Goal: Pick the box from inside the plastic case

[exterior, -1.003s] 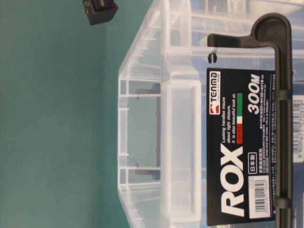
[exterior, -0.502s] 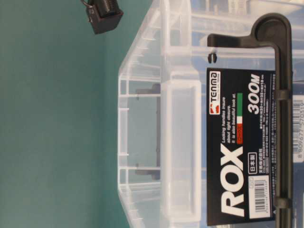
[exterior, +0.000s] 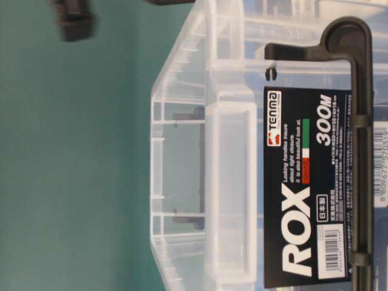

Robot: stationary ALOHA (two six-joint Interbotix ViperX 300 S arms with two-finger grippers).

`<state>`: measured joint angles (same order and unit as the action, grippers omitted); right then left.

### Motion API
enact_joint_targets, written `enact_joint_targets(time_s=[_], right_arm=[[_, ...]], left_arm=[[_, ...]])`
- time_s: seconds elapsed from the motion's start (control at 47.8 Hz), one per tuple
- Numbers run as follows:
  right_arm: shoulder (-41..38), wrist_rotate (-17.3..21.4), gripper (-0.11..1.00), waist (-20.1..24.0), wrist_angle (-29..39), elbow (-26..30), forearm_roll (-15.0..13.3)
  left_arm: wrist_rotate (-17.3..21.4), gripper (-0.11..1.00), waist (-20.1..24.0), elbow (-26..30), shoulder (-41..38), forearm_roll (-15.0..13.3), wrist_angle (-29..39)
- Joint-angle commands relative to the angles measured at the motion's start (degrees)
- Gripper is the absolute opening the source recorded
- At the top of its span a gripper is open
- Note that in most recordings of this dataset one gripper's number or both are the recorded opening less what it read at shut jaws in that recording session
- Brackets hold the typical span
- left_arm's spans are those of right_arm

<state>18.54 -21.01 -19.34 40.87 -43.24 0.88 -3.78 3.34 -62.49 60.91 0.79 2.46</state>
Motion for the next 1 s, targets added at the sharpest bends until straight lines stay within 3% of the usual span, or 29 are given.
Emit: enact_joint_targets(time_s=[0.0,0.23,0.46,0.711,0.982], right_arm=[[4.5,0.6,0.98,-0.4,1.1,2.2,0.7],[17.1,2.2,0.98,-0.3,-3.7,1.8,0.9],[28.3,4.3,0.97,1.7,-14.9,-1.9,2.7],[36.8,12.1,0.97,6.9,-24.6,-5.1,3.2],[39.4,19.9,0.97,14.6,-27.1,-9.1,3.1]], left_arm=[[0.0,-0.04,0.1,1.8,-0.4,0.2,-0.4],[-0.1,-0.04,-0.2,1.9,-0.2,0.2,-0.4],[0.0,-0.04,-0.2,1.8,-0.3,0.2,0.2],[-0.1,-0.04,-0.2,1.8,-0.2,0.2,1.8],[0.1,-0.04,-0.2,1.9,-0.2,0.2,1.8]])
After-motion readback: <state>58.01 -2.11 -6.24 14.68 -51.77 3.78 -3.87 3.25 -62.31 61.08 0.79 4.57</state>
